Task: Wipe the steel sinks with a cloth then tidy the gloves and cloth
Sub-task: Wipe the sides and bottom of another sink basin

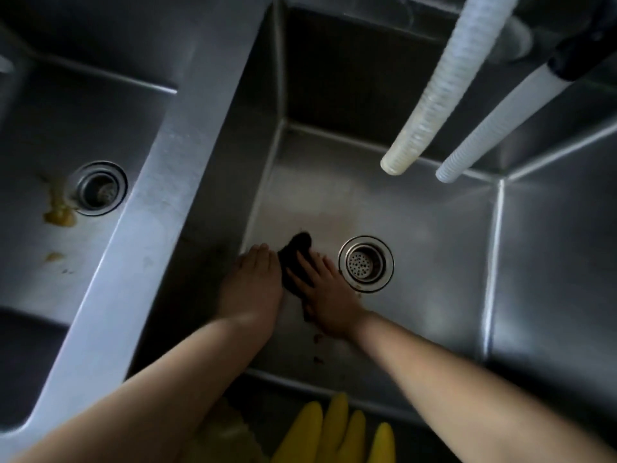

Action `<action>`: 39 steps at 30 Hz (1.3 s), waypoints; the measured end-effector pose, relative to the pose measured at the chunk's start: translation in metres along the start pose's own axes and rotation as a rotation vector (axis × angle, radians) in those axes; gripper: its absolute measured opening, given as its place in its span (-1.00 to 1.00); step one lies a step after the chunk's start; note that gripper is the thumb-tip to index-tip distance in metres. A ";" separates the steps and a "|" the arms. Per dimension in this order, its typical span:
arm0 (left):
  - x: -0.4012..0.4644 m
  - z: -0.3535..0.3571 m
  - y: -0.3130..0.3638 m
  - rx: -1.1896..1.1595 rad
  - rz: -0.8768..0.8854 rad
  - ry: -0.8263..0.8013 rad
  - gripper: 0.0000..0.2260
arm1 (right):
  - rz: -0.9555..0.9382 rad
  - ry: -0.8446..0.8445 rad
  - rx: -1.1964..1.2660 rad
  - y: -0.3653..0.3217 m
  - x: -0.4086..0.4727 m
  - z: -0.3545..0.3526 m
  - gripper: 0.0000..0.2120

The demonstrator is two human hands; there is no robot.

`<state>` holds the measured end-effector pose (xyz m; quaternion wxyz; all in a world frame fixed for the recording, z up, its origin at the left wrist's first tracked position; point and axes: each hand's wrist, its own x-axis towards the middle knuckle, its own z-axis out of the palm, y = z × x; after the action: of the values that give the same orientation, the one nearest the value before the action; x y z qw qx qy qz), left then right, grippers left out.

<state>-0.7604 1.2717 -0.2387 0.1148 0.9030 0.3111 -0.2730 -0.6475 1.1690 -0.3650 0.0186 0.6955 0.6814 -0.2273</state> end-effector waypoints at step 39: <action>-0.044 -0.065 -0.076 0.274 0.453 0.356 -0.91 | -0.240 -0.059 -0.252 0.035 -0.014 -0.014 -0.24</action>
<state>-0.8089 1.3334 -0.1627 -0.0059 0.9900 0.0775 -0.1177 -0.6098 1.1578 -0.3578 0.0983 0.5942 0.7819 -0.1609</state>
